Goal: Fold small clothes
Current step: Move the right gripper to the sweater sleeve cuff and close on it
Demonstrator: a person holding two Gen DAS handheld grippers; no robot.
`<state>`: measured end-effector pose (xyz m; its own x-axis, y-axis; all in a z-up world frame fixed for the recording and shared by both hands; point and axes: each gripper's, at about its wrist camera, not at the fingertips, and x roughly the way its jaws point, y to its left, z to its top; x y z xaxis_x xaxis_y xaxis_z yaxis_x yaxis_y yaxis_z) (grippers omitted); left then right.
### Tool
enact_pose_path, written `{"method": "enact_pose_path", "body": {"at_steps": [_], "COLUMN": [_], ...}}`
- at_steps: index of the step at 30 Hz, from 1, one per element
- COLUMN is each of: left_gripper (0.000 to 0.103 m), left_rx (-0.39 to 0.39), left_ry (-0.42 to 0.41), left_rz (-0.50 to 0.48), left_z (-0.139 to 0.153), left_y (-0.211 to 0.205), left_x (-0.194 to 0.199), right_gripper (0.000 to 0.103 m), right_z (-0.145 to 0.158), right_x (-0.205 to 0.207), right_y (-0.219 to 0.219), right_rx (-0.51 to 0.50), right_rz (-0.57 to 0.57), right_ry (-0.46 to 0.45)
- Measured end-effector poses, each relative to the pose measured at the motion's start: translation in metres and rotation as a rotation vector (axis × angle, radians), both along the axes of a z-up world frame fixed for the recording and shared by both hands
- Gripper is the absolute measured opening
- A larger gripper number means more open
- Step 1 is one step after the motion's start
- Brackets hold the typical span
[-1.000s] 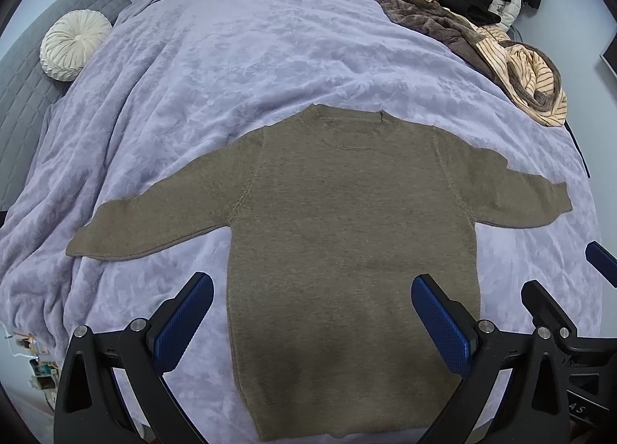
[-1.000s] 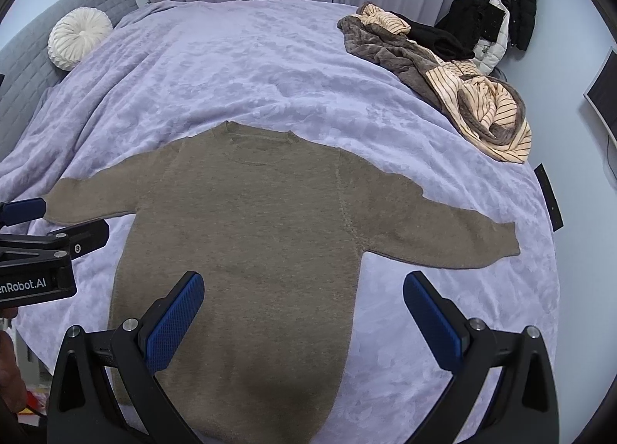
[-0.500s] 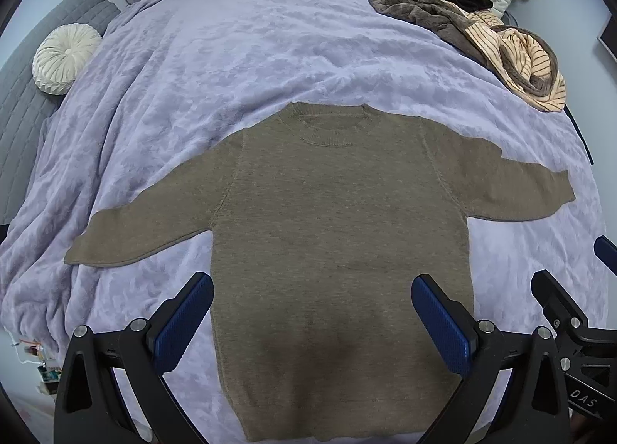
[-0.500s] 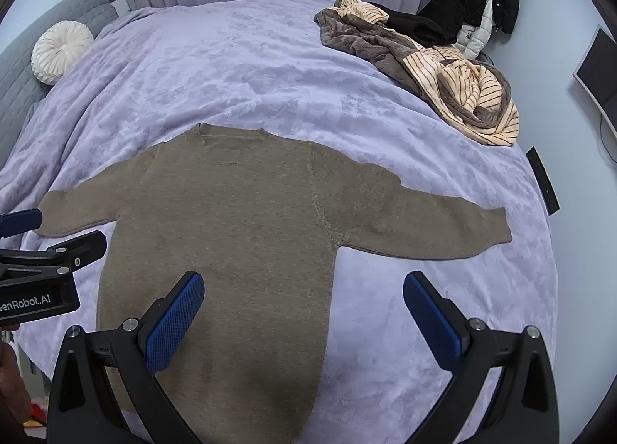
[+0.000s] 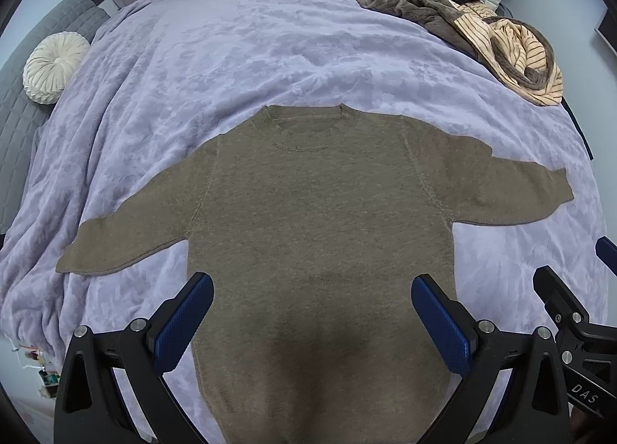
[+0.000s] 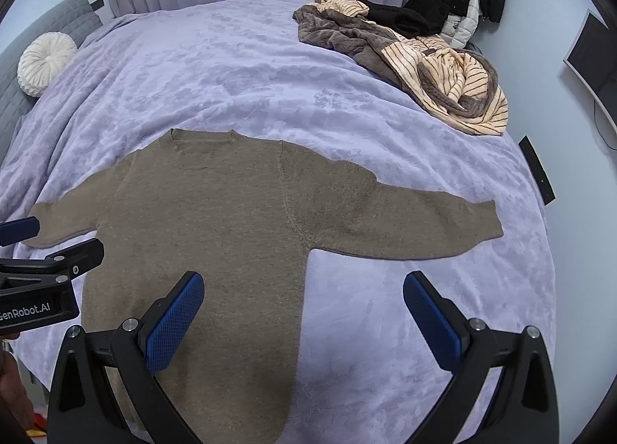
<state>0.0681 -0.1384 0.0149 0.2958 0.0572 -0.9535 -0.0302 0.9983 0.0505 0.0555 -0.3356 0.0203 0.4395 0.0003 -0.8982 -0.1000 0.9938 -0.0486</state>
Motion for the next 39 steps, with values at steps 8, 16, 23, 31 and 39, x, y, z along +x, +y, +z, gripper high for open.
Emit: {"method": "enact_pose_path", "body": {"at_steps": [8, 16, 23, 31, 39], "left_gripper": [0.103, 0.103, 0.103, 0.103, 0.103], "left_rx": [0.018, 0.013, 0.013, 0.013, 0.013], "left_ry": [-0.002, 0.002, 0.023, 0.043, 0.077], "left_rz": [-0.042, -0.080, -0.101, -0.121, -0.139], "left_z": [-0.010, -0.023, -0.037, -0.052, -0.078], "left_y": [-0.035, -0.071, -0.097, -0.123, -0.151], "left_x": [0.024, 0.049, 0.065, 0.081, 0.099], "right_gripper": [0.103, 0.103, 0.103, 0.103, 0.103], "right_z": [-0.014, -0.033, -0.048, -0.065, -0.088], "right_x": [0.018, 0.036, 0.050, 0.062, 0.080], "right_y": [-0.039, -0.078, -0.107, -0.133, -0.162], "right_rx": [-0.001, -0.016, -0.014, -0.021, -0.024], "right_rz": [-0.062, -0.112, -0.150, -0.178, -0.212], "right_ry": [0.006, 0.021, 0.036, 0.046, 0.056]}}
